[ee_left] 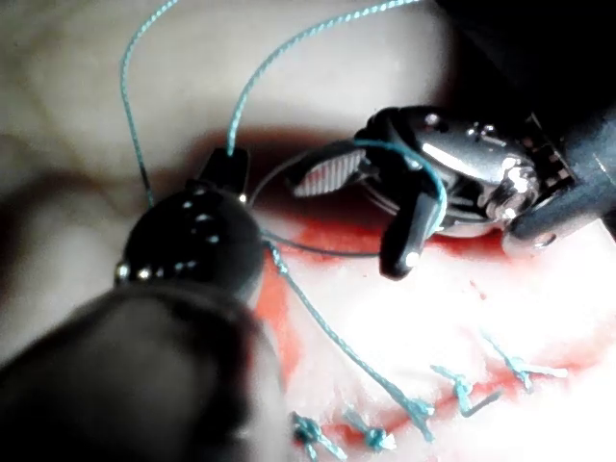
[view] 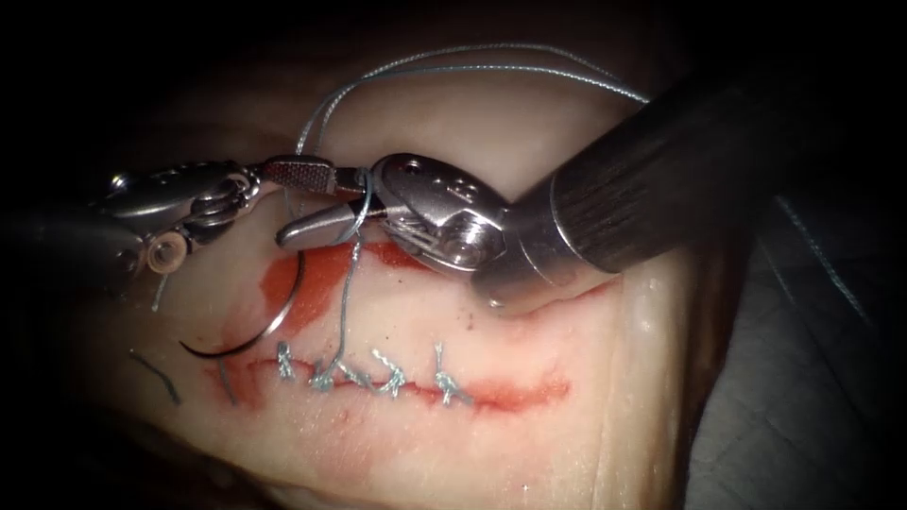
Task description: Wound Closure
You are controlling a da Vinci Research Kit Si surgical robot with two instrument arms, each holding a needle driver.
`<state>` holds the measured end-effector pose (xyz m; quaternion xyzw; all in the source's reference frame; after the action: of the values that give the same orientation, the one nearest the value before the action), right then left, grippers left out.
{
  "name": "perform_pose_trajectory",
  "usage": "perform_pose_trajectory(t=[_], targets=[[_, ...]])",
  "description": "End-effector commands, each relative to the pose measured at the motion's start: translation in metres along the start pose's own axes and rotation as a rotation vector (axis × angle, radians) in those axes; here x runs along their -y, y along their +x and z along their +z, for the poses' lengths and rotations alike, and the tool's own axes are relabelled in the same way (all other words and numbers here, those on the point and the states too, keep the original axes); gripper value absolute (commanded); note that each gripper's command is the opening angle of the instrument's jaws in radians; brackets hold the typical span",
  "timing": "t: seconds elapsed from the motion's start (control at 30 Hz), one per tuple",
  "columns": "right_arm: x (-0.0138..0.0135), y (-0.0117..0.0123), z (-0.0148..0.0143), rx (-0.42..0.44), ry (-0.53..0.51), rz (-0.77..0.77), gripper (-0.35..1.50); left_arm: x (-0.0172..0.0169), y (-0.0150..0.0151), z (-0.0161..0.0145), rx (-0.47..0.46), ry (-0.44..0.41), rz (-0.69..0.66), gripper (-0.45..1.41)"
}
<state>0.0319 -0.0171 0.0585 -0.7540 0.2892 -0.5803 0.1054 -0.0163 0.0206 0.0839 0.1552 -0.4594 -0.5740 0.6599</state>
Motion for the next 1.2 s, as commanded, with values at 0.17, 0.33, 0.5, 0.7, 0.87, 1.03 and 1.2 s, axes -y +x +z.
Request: perform_pose_trajectory(t=[0.17,0.33,0.5,0.7,0.87,1.03,1.2], targets=[[0.0009,-0.0004,0.0008,-0.106,-0.164,-0.113,0.74,0.0,0.0002,0.0009,0.012,0.028,0.006,-0.45],[0.0009,-0.0005,0.0008,-0.254,-0.284,-0.087,0.78,0.0002,0.0,0.0009,0.027,0.071,0.01,-0.45],[0.0005,-0.0002,0.0007,-0.411,-0.401,-0.086,0.78,0.0008,-0.0001,0.001,0.037,0.109,0.024,-0.45],[-0.0002,-0.0001,0.0009,-0.528,-0.515,-0.094,0.78,0.001,0.0001,0.0012,0.029,0.131,0.033,-0.45],[-0.0007,-0.0004,0.0006,-0.626,-0.613,-0.109,0.76,0.0011,0.0001,0.0016,0.03,0.154,0.05,-0.45],[-0.001,-0.0006,-0.0001,-0.737,-0.706,-0.135,0.76,0.0012,0.0001,0.002,0.039,0.157,0.065,-0.45],[-0.0012,-0.0005,-0.0002,-0.826,-0.761,-0.16,0.74,0.0011,0.0002,0.0025,0.039,0.158,0.068,-0.45]])
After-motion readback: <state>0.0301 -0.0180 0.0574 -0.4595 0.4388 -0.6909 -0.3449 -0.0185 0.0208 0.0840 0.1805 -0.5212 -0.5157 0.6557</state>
